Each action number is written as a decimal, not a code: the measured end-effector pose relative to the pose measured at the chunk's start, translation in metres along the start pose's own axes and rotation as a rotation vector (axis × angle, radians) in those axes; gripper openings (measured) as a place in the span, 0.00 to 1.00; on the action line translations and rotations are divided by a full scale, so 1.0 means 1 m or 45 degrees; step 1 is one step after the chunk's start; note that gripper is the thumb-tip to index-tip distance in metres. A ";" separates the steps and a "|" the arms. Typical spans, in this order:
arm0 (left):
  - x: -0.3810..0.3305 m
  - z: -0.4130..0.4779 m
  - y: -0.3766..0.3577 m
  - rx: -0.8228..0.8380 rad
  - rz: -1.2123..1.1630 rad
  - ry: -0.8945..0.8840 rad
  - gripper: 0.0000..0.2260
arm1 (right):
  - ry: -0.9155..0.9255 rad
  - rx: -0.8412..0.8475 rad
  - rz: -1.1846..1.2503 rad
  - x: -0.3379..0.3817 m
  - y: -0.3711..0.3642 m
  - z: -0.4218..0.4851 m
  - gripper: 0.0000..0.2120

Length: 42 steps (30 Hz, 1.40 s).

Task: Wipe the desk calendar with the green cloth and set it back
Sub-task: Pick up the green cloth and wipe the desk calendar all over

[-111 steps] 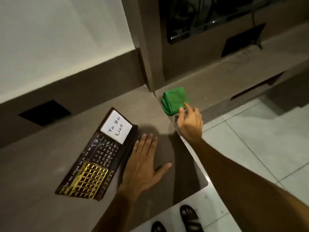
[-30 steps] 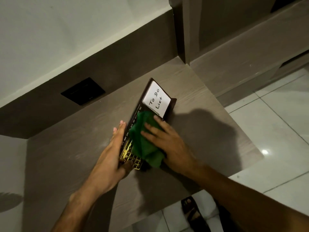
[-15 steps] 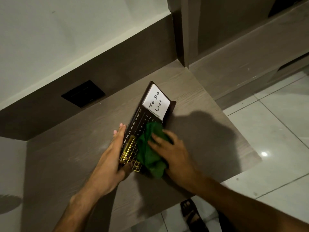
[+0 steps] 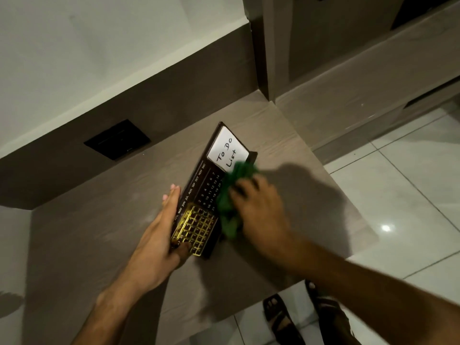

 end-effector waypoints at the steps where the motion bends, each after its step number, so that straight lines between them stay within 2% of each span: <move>1: 0.000 0.000 0.000 -0.004 -0.004 -0.001 0.54 | 0.084 0.068 0.031 0.022 -0.008 -0.018 0.24; 3: -0.001 0.001 0.000 -0.004 0.001 -0.001 0.54 | 0.179 0.103 0.009 0.032 -0.010 -0.027 0.25; 4: -0.001 0.001 0.000 0.000 0.004 0.001 0.54 | 0.146 0.088 -0.033 0.021 -0.006 -0.016 0.24; 8: -0.002 0.001 -0.001 -0.002 0.000 0.017 0.53 | -0.195 0.001 -0.271 -0.051 0.016 0.049 0.12; 10: -0.003 0.002 -0.002 0.002 -0.014 0.013 0.52 | -0.305 -0.013 -0.317 -0.066 0.018 0.059 0.12; 12: -0.004 0.001 -0.002 0.003 -0.027 0.012 0.52 | -0.216 0.037 -0.253 -0.039 0.008 0.044 0.15; 15: -0.004 0.001 0.000 -0.010 -0.027 0.001 0.52 | 0.135 0.177 -0.055 0.036 -0.013 -0.015 0.20; 17: -0.005 0.002 -0.001 -0.004 -0.023 -0.003 0.53 | 0.161 0.184 -0.032 0.034 -0.014 -0.021 0.22; 21: -0.002 0.002 -0.001 0.009 -0.008 0.013 0.53 | -0.348 -0.004 -0.160 -0.066 0.013 0.050 0.19; 23: -0.003 0.003 -0.001 0.006 -0.012 0.009 0.53 | -0.452 -0.065 -0.111 -0.080 0.022 0.062 0.20; 25: -0.003 0.003 -0.001 0.002 -0.008 0.002 0.53 | -0.347 -0.058 -0.028 -0.048 0.016 0.046 0.21; 29: -0.003 0.004 -0.002 -0.007 -0.006 -0.019 0.54 | 0.075 0.160 0.200 0.043 -0.013 -0.029 0.20; 31: -0.002 0.004 -0.002 -0.006 -0.003 -0.025 0.54 | 0.187 0.169 0.243 0.047 -0.014 -0.035 0.20; 33: -0.001 0.004 -0.002 -0.004 0.015 -0.035 0.55 | 0.066 0.134 0.235 0.012 -0.010 -0.004 0.21; 36: 0.001 0.004 -0.002 0.001 0.025 -0.020 0.55 | -0.309 -0.016 0.099 -0.074 0.008 0.051 0.17; 38: 0.000 0.004 -0.003 0.003 0.016 -0.021 0.55 | -0.418 -0.041 0.051 -0.090 0.007 0.061 0.18; 40: -0.002 0.004 -0.003 -0.001 0.004 -0.019 0.55 | -0.345 0.070 0.047 -0.057 -0.009 0.045 0.19; 42: -0.005 0.003 -0.002 -0.007 -0.010 -0.036 0.53 | -0.098 0.163 0.127 0.006 -0.014 0.008 0.16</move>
Point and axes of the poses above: each hand's wrist, its own z-axis towards the middle knuckle, its own y-axis out of the back of the hand, x = y × z, the point moved 10 cm from there along z, towards the middle knuckle, and after that the axes turned 11 degrees about -z, right-handed, at the moved point
